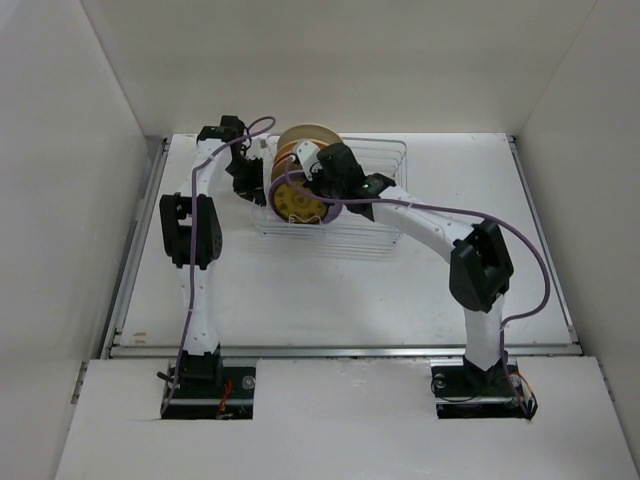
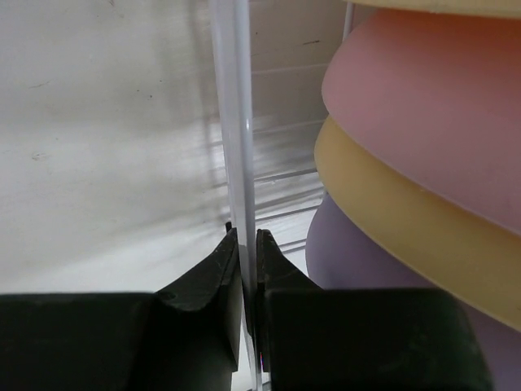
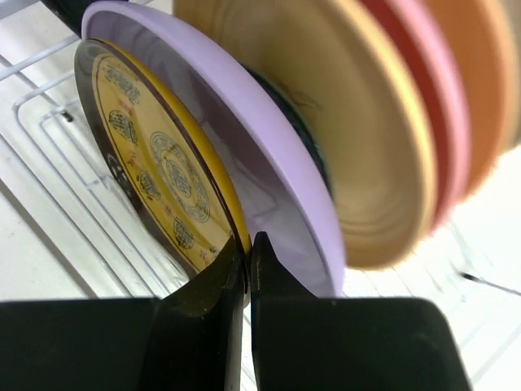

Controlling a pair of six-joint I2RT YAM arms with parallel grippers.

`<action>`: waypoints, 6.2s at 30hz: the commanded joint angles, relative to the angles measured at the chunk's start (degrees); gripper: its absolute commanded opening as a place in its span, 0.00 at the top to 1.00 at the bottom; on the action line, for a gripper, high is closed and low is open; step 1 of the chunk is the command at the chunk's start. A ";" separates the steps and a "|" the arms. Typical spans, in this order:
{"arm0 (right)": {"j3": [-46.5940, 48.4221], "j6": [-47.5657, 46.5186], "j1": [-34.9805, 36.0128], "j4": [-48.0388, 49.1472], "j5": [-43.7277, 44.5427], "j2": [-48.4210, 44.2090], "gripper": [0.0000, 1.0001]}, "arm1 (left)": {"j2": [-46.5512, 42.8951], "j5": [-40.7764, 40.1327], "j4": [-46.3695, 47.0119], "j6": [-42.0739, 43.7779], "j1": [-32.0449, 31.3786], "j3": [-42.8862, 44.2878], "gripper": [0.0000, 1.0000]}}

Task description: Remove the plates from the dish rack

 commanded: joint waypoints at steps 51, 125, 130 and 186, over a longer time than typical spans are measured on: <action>-16.63 22.35 7.55 -2.94 -21.49 -15.61 0.28 | -20.75 -9.34 9.64 6.45 -2.56 -2.80 0.58; -27.08 20.18 -15.75 6.10 0.36 -31.18 0.32 | -8.54 2.88 -15.51 18.86 27.40 -27.50 1.00; -17.43 14.88 -11.35 4.26 -14.96 -20.74 0.46 | -8.01 0.33 -13.21 18.07 27.40 -28.39 0.82; -6.34 5.22 -0.37 11.12 19.13 -11.75 1.00 | -0.19 -4.85 -13.56 0.84 -4.68 7.21 1.00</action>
